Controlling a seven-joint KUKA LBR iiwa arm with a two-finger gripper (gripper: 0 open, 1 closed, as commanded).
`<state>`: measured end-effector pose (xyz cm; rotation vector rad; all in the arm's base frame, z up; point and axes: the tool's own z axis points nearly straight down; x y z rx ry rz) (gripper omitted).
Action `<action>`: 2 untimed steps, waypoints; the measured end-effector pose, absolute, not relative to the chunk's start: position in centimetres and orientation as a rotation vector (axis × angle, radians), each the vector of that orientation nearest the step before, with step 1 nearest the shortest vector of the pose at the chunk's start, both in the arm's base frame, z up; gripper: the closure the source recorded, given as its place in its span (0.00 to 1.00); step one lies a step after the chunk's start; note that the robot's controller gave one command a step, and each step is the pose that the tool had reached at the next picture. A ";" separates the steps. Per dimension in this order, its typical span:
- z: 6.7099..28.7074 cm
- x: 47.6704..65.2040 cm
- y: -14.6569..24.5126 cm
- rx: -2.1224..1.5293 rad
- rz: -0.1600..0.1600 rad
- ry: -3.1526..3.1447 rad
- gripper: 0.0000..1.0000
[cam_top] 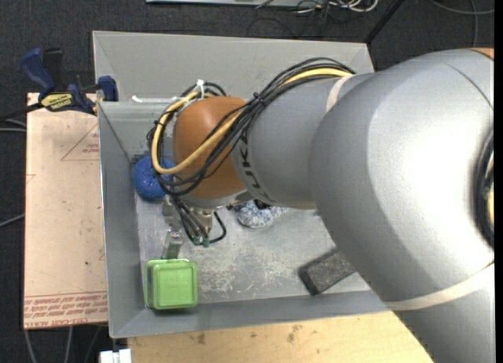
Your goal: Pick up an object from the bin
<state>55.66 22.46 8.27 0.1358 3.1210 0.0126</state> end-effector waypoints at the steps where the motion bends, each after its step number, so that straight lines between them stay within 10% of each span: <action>1: 10.8 54.0 21.1 0.366 0.004 3.114 0.00; 2: 15.7 57.9 17.6 0.128 0.002 3.140 0.00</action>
Offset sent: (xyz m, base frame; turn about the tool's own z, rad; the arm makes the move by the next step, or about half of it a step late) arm 0.0376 -0.0651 0.0898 -0.0158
